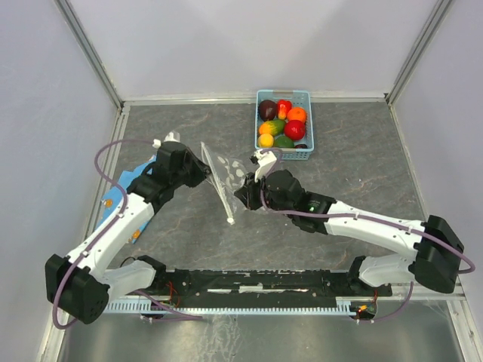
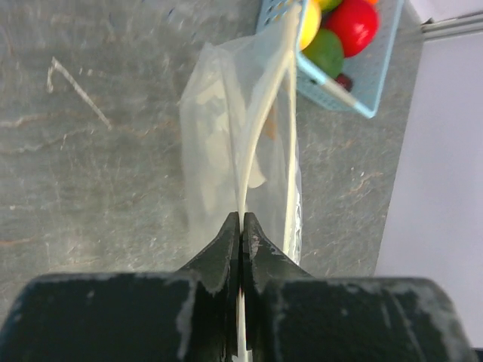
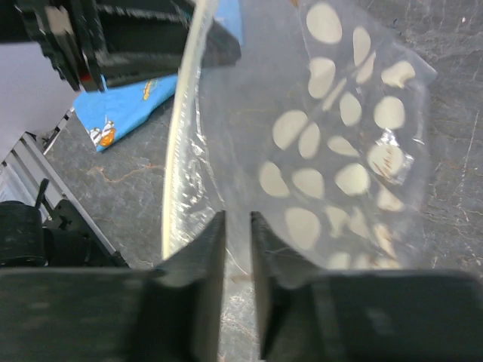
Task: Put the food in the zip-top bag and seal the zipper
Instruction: Open the zipper of the food storage bag.
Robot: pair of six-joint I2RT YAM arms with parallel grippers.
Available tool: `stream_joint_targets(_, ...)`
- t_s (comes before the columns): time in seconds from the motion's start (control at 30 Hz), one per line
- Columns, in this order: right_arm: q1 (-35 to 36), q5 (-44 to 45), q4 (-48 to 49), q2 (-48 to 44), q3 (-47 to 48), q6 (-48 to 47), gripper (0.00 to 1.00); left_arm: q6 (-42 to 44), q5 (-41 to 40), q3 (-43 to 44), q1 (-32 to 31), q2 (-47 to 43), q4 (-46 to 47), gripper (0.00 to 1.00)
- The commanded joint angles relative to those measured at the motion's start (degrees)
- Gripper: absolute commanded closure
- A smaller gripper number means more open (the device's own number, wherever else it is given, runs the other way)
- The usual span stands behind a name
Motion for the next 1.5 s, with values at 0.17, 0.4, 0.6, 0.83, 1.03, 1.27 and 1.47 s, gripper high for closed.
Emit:
stream_joint_targets(0.17, -0.15, 0.55, -12.37, -3.72, 13.34, -0.18, 0.45, 10.21, -12.29, 18.08, -6.00, 2.25, -16.32, 0.97)
stream_joint_targets(0.4, -0.19, 3.67, -12.99, -1.57, 16.80, 0.04, 0.31, 8.11, -17.50, 21.28, -11.99, 5.56, -19.25, 0.97)
stream_joint_targets(0.6, -0.46, 13.05, -13.10, -1.04, 16.75, 2.73, 0.26, 8.01, -21.50, 24.10, -16.98, 10.85, -21.54, 0.97)
stream_joint_targets(0.83, -3.76, 13.80, -12.89, 0.92, 18.30, 7.33, 0.24, 8.12, -23.59, 26.46, -20.37, 13.13, -21.55, 0.97)
stream_joint_targets(1.03, -7.54, 8.47, -12.08, 1.66, 19.26, 10.38, 0.22, 8.34, -24.78, 28.13, -22.31, 13.35, -21.47, 0.97)
stream_joint_targets(1.27, -10.53, 0.75, -11.01, 1.94, 19.40, 10.48, 0.18, 9.97, -23.72, 28.27, -22.82, 14.50, -19.54, 0.97)
stream_joint_targets(1.47, -12.58, -2.76, -13.34, 4.41, 20.82, 11.56, 0.16, 11.60, -23.08, 30.54, -23.60, 16.22, -19.36, 0.97)
